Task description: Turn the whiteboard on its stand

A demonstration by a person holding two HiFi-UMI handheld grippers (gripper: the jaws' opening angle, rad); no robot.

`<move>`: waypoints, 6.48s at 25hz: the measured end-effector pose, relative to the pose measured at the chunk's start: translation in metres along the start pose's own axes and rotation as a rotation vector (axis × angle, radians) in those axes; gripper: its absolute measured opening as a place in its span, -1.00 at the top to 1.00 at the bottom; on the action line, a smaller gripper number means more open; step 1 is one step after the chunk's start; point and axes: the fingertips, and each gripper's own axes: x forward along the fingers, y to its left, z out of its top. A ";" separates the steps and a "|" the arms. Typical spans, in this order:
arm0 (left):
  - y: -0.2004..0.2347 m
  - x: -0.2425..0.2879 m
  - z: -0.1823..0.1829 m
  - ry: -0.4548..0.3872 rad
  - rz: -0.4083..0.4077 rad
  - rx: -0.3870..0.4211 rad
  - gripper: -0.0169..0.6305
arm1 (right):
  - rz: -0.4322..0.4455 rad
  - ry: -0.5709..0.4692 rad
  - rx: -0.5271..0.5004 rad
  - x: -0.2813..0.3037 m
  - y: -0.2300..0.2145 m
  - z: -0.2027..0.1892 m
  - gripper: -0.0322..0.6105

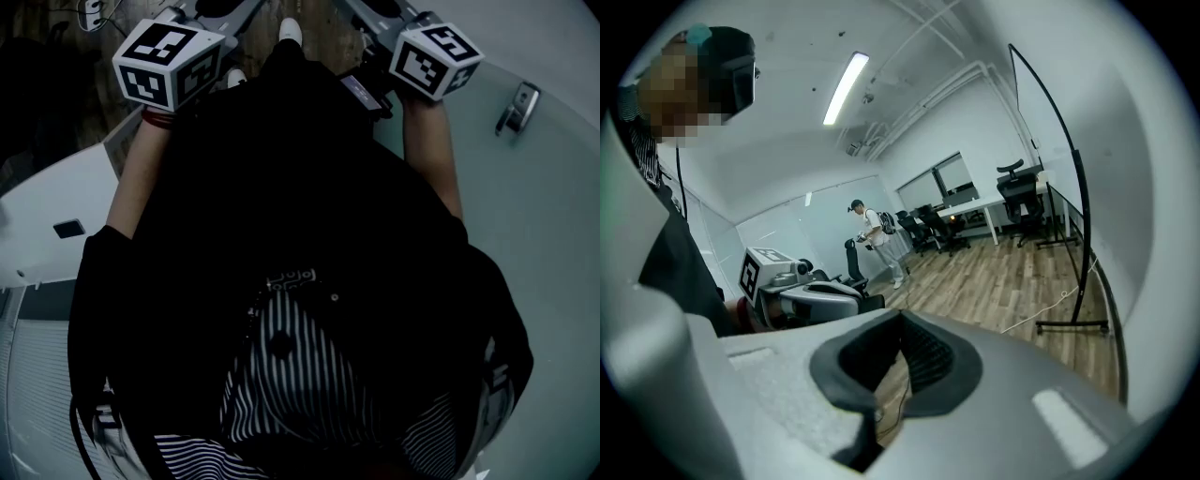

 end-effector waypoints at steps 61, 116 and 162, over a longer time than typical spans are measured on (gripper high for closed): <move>0.266 0.213 0.223 -0.109 -0.004 -0.051 0.94 | -0.022 -0.029 -0.010 0.156 -0.281 0.249 0.90; 0.195 0.318 0.260 -0.025 -0.123 0.146 0.94 | -0.049 -0.215 -0.049 0.083 -0.324 0.273 0.90; 0.165 0.342 0.236 -0.130 -0.463 0.489 0.94 | -0.688 -0.631 -0.083 0.017 -0.350 0.231 0.40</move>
